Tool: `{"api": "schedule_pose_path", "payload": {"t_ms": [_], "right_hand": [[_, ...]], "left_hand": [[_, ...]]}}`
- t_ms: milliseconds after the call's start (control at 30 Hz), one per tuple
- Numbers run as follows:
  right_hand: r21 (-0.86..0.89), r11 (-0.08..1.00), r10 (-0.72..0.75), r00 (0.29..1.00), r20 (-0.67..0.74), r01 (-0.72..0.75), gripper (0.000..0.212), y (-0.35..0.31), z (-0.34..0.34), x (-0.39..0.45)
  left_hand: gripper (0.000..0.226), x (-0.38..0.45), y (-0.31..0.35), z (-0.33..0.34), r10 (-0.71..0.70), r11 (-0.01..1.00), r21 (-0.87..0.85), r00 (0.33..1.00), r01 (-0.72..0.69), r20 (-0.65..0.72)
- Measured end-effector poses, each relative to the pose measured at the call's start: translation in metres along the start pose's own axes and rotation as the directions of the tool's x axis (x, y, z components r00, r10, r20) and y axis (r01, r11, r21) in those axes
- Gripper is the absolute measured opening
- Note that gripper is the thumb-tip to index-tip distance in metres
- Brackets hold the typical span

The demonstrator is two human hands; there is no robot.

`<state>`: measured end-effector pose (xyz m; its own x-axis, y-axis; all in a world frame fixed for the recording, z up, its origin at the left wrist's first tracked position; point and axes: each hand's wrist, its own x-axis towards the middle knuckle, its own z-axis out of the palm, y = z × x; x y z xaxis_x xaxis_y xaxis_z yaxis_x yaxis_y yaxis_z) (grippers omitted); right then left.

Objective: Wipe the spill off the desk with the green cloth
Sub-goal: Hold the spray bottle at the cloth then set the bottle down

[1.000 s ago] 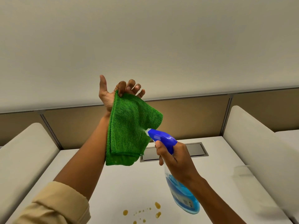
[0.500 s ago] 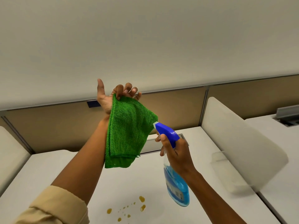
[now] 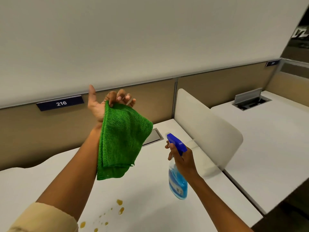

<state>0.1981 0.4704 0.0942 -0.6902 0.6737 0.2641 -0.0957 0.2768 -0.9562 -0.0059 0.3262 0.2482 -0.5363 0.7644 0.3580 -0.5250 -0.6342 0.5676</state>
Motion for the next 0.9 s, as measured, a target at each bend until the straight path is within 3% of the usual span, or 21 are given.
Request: {"api": "schedule_pose_path", "payload": {"t_ms": [100, 400, 667, 833, 900], "right_hand": [[-0.034, 0.997, 0.065, 0.996, -0.060, -0.067, 0.025, 0.026, -0.021, -0.003], [-0.038, 0.975, 0.214, 0.967, -0.136, -0.221, 0.040, 0.083, -0.068, -0.011], [0.034, 0.968, 0.251, 0.950, -0.186, -0.249, 0.058, 0.110, -0.089, -0.022], [0.072, 0.953, 0.302, 0.935, -0.187, -0.293, 0.025, 0.121, -0.093, -0.026], [0.081, 0.953, 0.302, 0.936, -0.183, -0.292, 0.021, 0.124, -0.093, -0.028]], "left_hand": [[0.083, 0.006, -0.017, 0.001, -0.035, 0.999, -0.026, 0.999, 0.035, 0.007], [0.084, 0.026, -0.063, 0.008, -0.117, 0.992, -0.051, 0.993, 0.118, 0.020], [0.084, 0.040, -0.090, 0.014, -0.182, 0.982, -0.053, 0.983, 0.183, 0.015], [0.085, 0.045, -0.101, 0.016, -0.208, 0.977, -0.051, 0.978, 0.208, 0.005], [0.085, 0.046, -0.104, 0.016, -0.217, 0.974, -0.063, 0.976, 0.217, 0.004]]}}
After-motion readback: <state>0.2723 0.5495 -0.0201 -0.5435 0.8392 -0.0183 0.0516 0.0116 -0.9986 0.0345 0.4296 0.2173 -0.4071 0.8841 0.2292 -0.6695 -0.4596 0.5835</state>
